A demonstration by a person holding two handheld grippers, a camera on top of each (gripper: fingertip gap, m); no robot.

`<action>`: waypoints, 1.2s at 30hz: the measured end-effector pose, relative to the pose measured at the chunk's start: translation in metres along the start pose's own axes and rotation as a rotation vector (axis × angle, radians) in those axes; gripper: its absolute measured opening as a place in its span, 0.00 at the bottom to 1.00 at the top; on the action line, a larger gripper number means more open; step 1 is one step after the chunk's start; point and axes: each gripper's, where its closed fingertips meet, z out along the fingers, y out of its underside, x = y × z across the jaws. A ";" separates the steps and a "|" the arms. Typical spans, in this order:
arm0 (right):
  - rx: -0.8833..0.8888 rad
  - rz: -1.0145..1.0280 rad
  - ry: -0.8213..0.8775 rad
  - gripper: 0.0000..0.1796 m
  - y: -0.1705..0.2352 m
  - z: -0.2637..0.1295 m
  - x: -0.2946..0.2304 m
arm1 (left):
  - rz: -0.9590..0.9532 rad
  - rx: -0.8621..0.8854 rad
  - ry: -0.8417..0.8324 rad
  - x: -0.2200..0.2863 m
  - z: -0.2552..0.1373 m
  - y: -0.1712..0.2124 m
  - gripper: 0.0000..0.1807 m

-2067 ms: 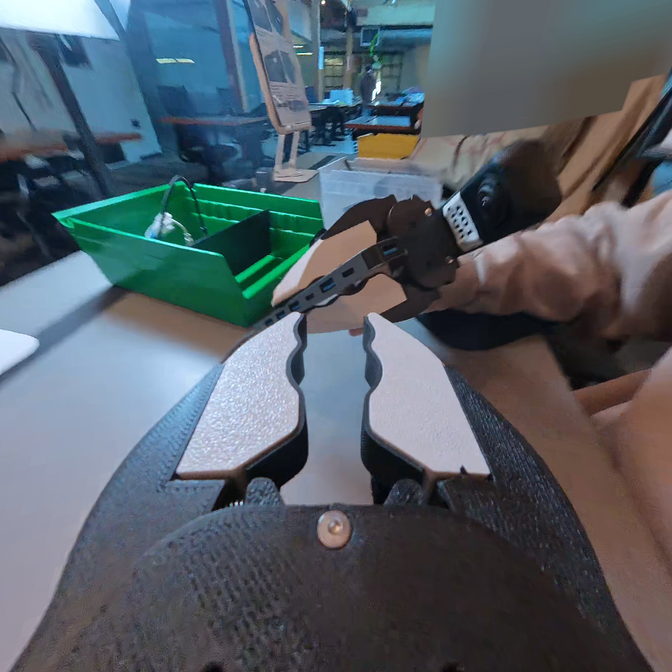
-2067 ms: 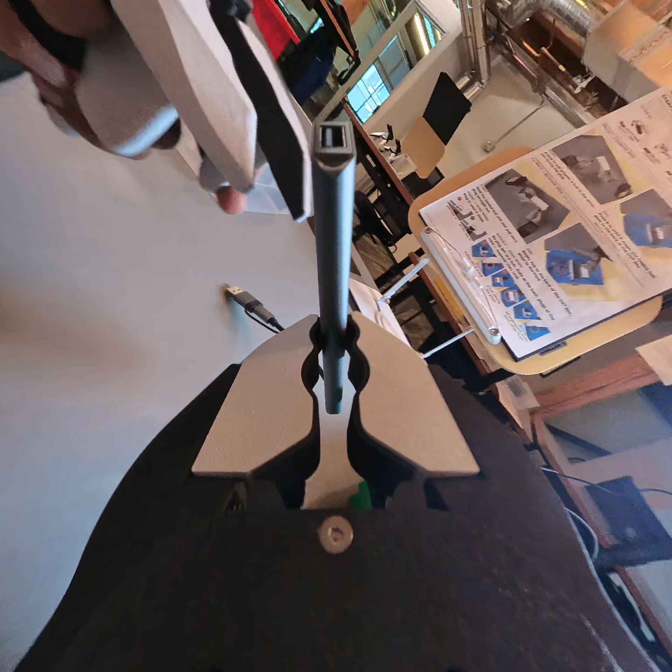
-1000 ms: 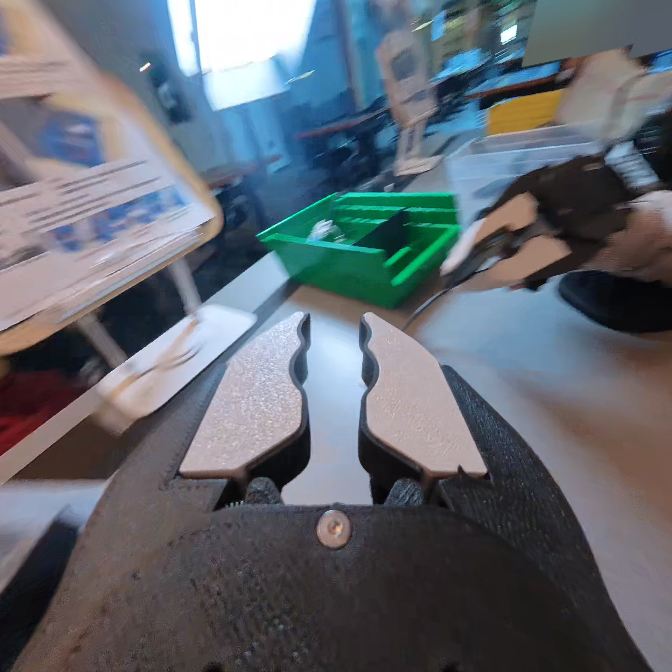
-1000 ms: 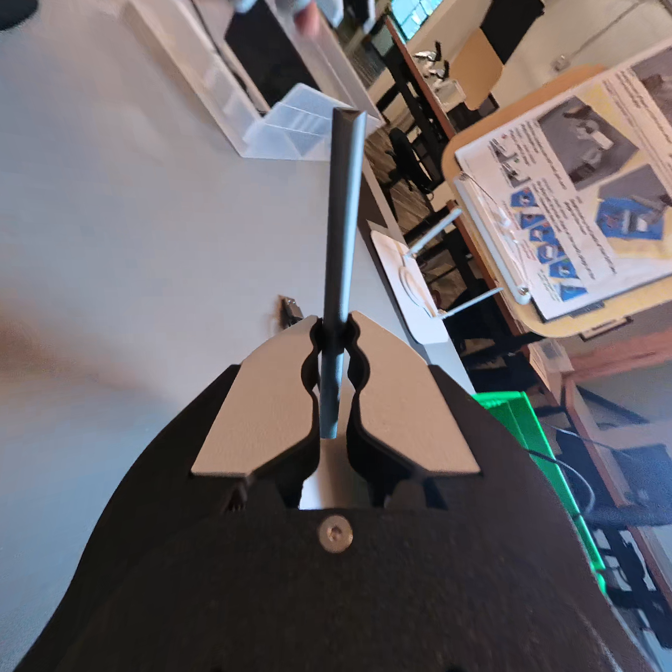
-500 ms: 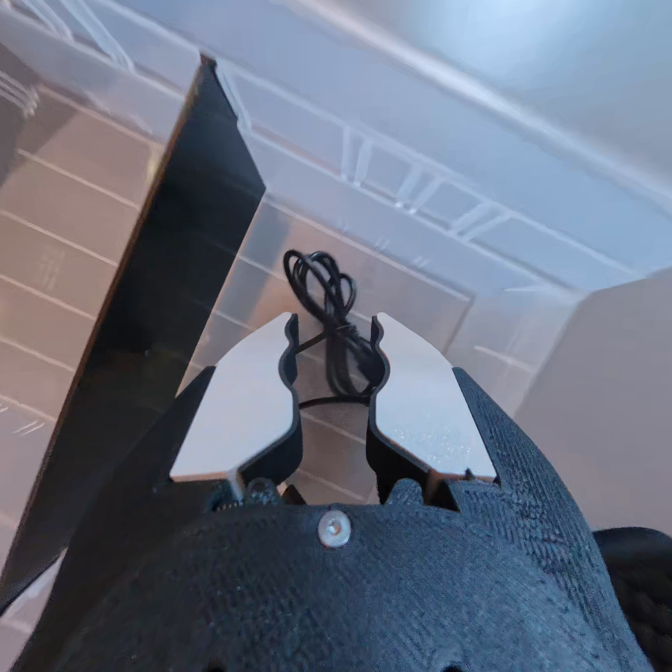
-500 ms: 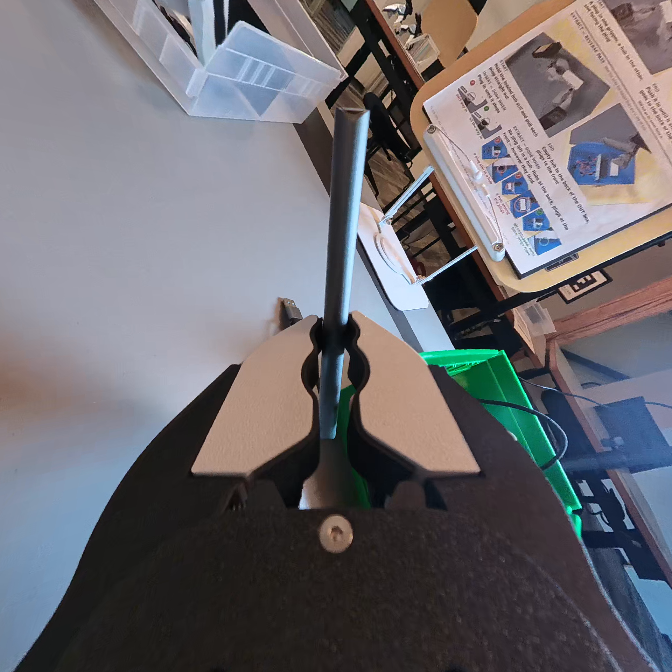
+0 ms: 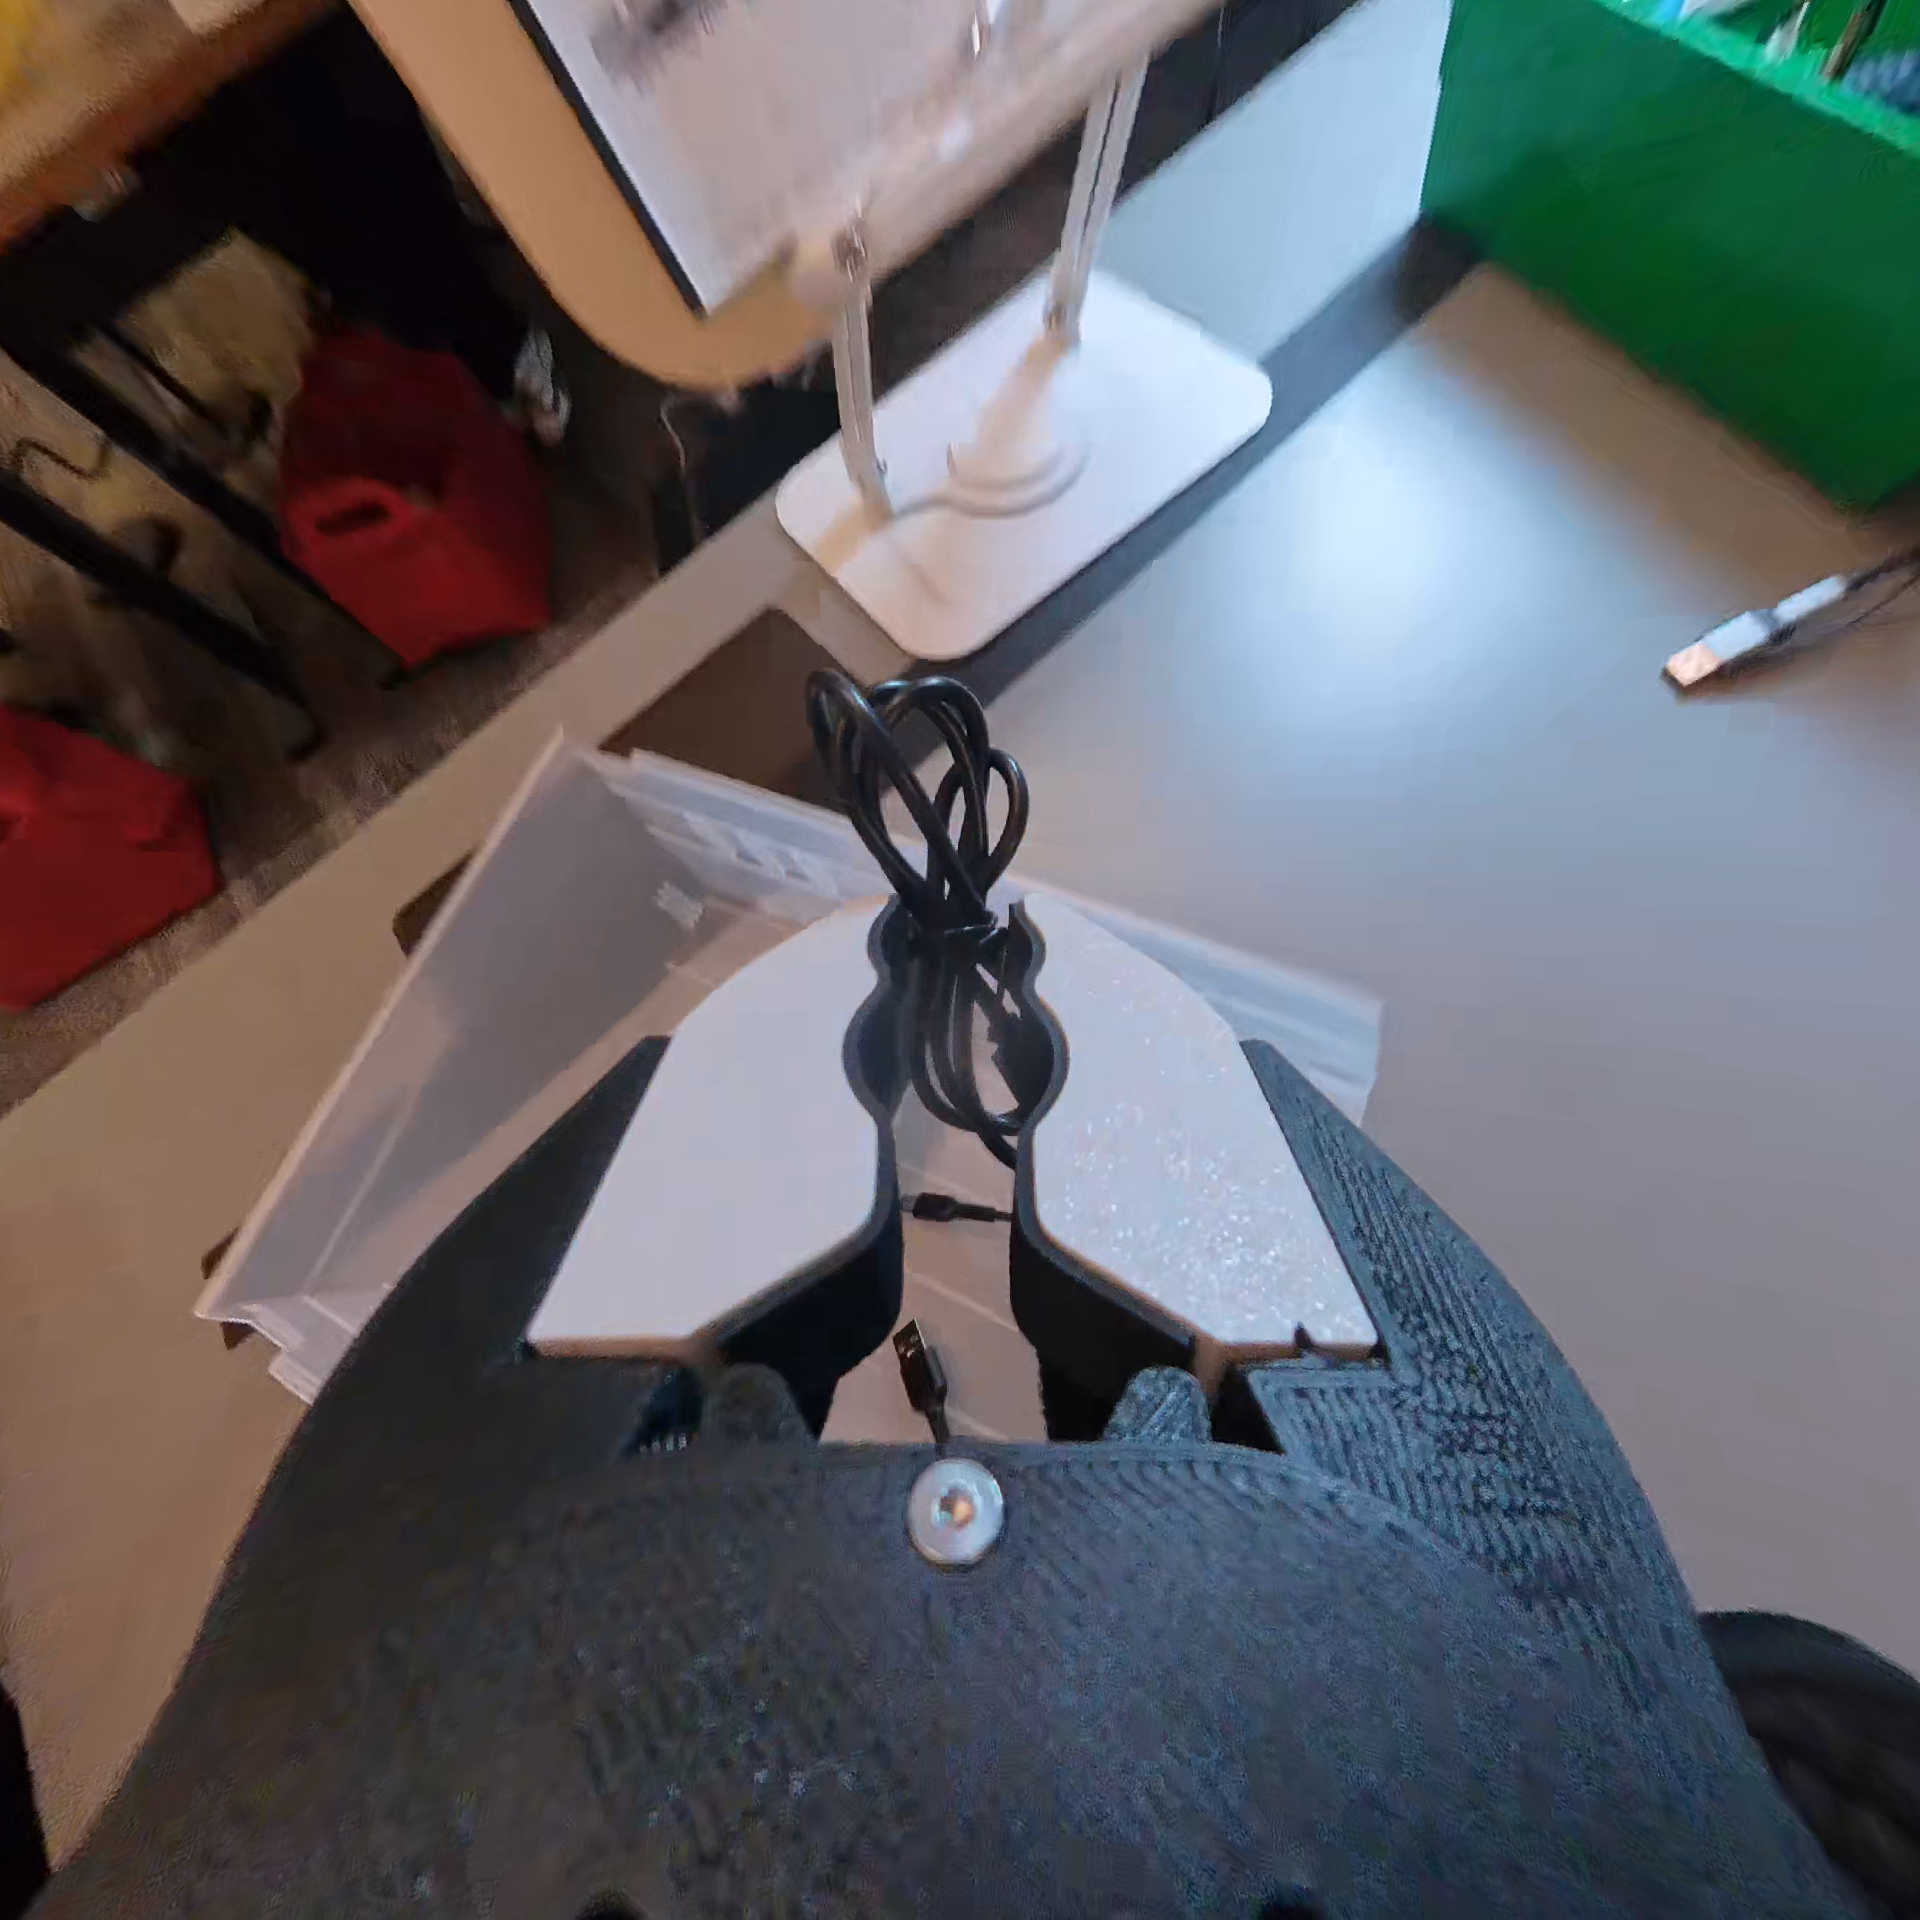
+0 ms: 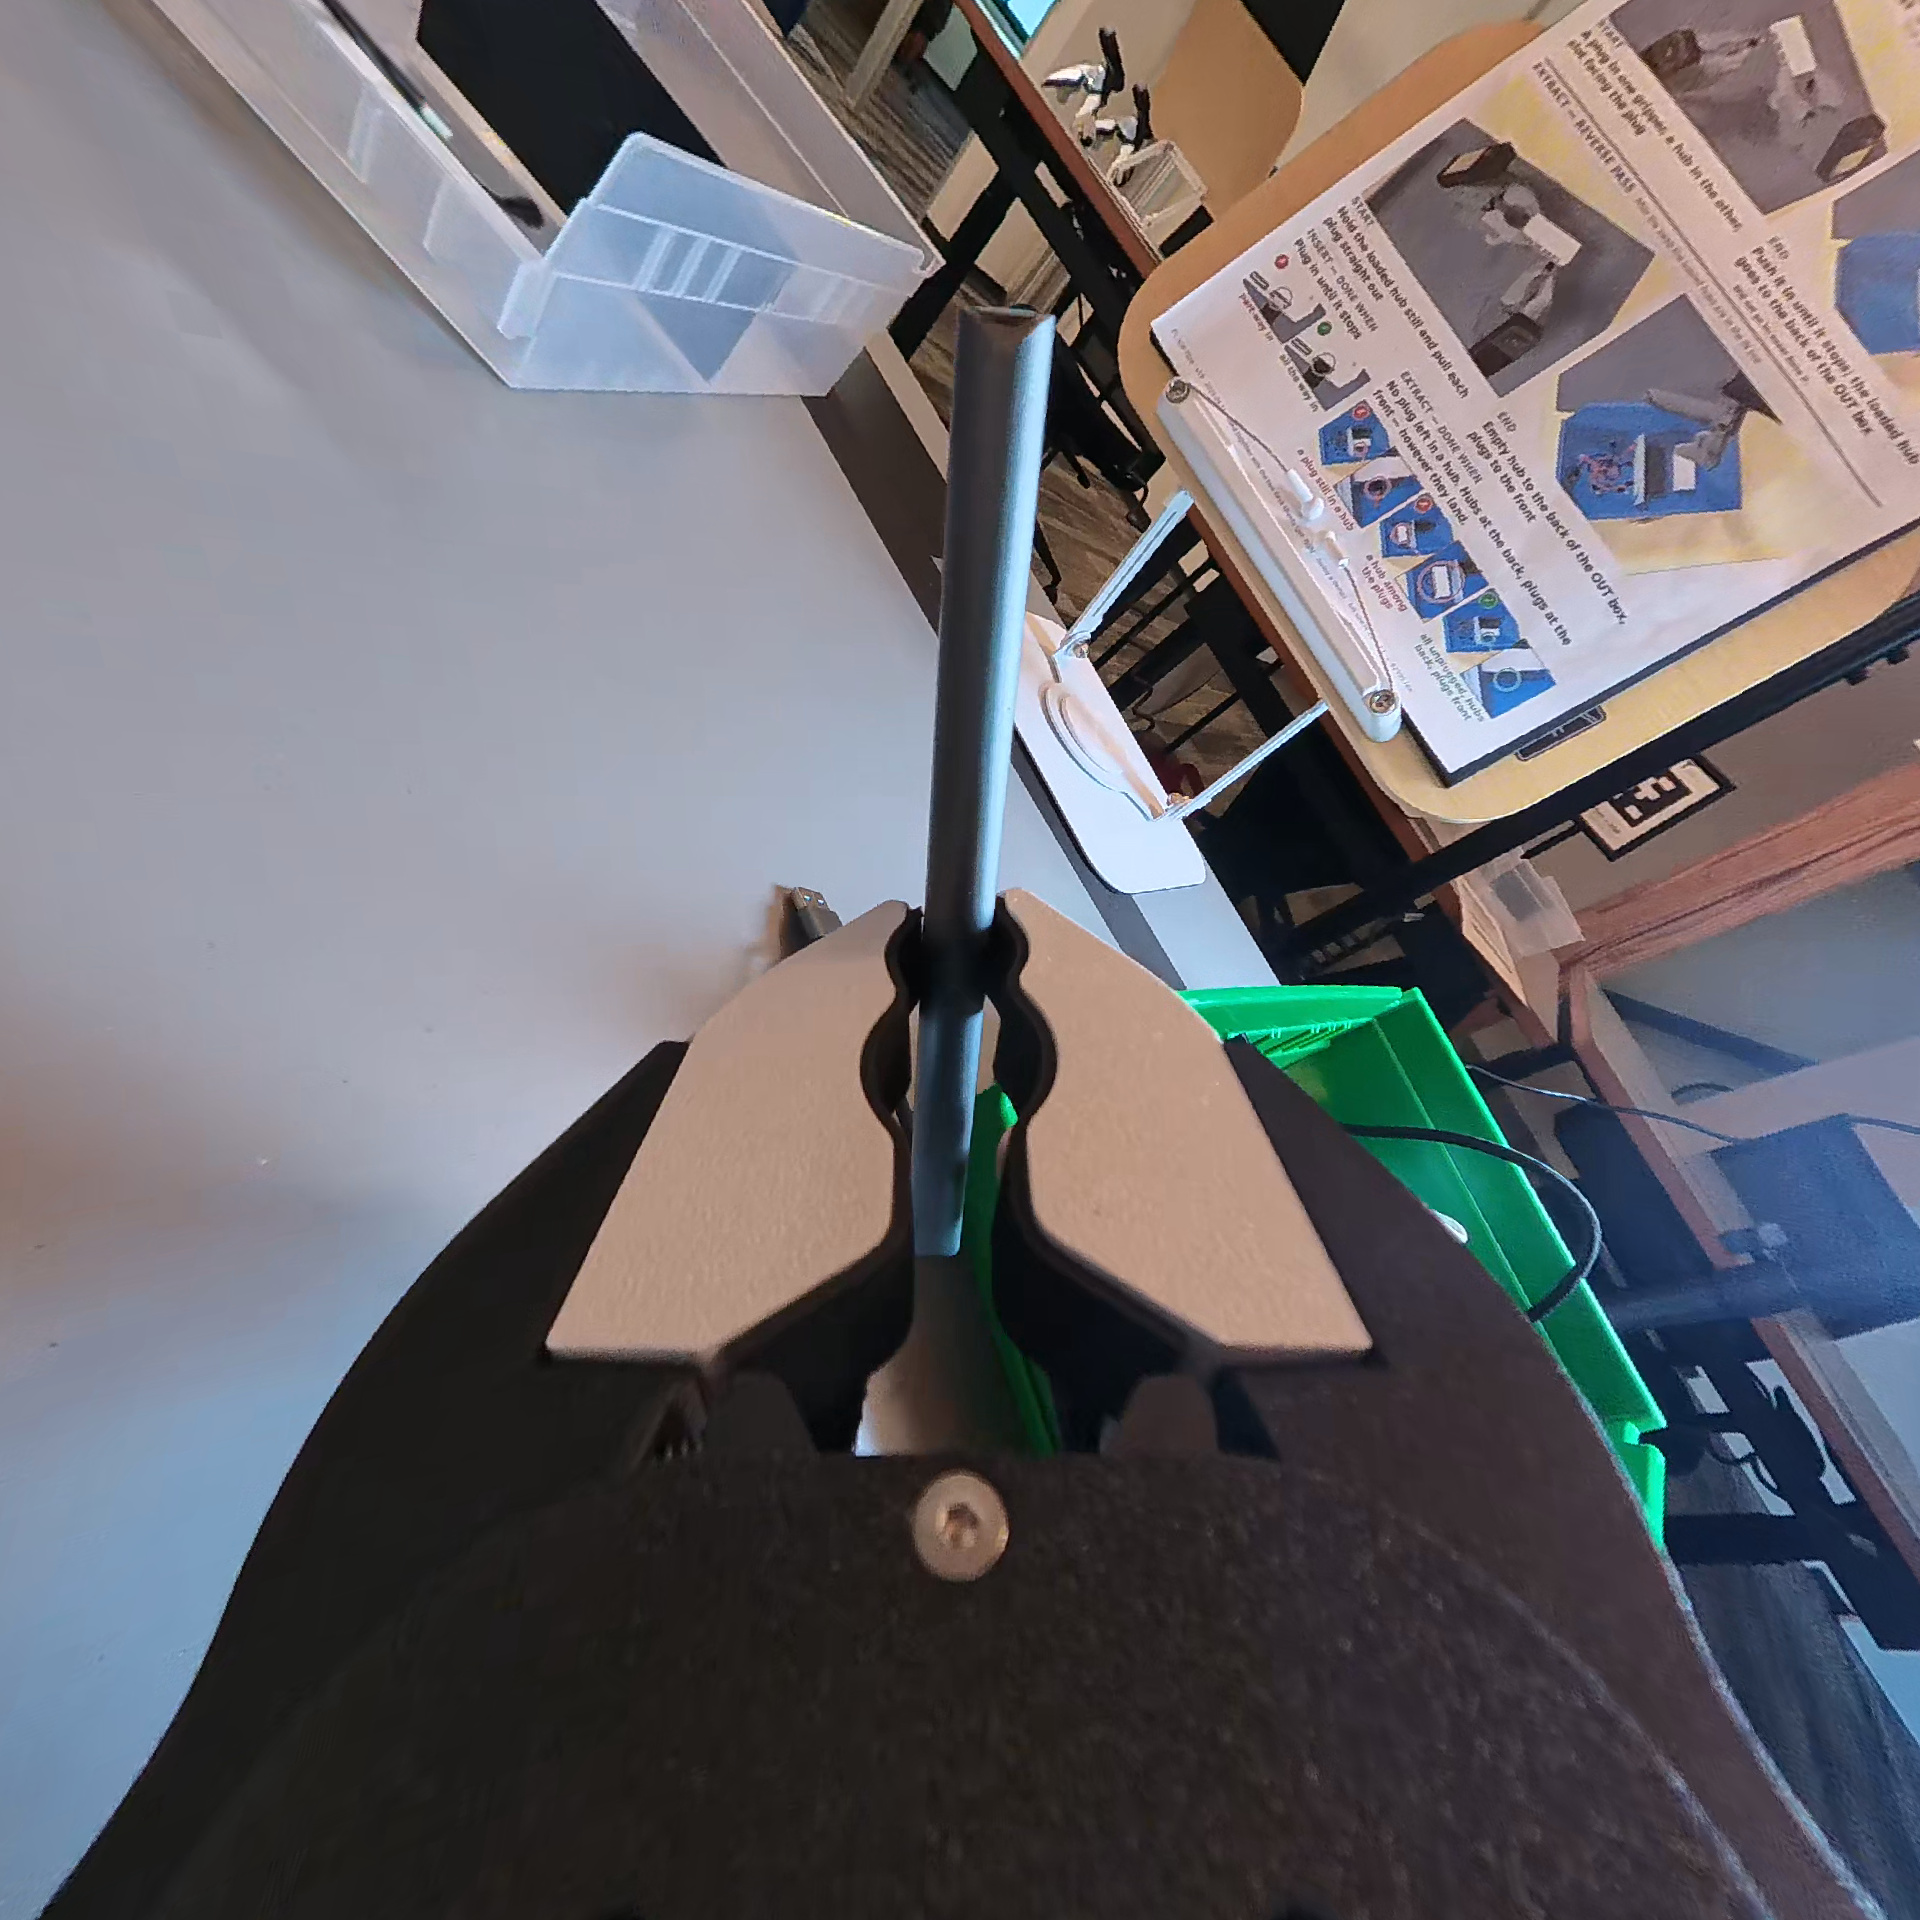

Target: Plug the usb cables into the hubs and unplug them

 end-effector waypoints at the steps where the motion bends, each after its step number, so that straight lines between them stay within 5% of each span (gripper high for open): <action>1: 0.002 -0.003 0.001 0.06 -0.001 0.000 -0.001 | 0.002 0.041 -0.006 -0.001 -0.007 -0.009 0.10; 5: 0.018 -0.014 0.010 0.06 -0.006 -0.001 -0.001 | 0.035 0.222 0.170 0.048 -0.028 -0.046 0.10; 12: 0.057 -0.078 0.044 0.06 -0.004 0.001 0.000 | 0.382 0.364 0.397 0.199 -0.030 -0.065 0.10; 18: 0.050 -0.076 0.088 0.06 0.001 -0.003 0.008 | 0.676 0.170 0.716 0.309 0.011 0.015 0.10; 22: 0.036 -0.047 0.089 0.06 0.010 -0.004 0.012 | 0.847 -0.035 0.801 0.325 0.028 0.073 0.11; 26: 0.022 -0.032 0.081 0.06 0.016 -0.001 0.012 | 0.729 -0.080 0.848 0.311 0.020 0.077 0.17; 31: 0.013 -0.036 0.072 0.06 0.017 0.002 0.009 | 0.342 -0.185 0.713 0.262 0.038 0.078 0.11; 36: -0.003 -0.041 0.065 0.06 0.018 0.003 0.007 | 0.226 -0.282 0.757 0.284 0.045 0.098 0.15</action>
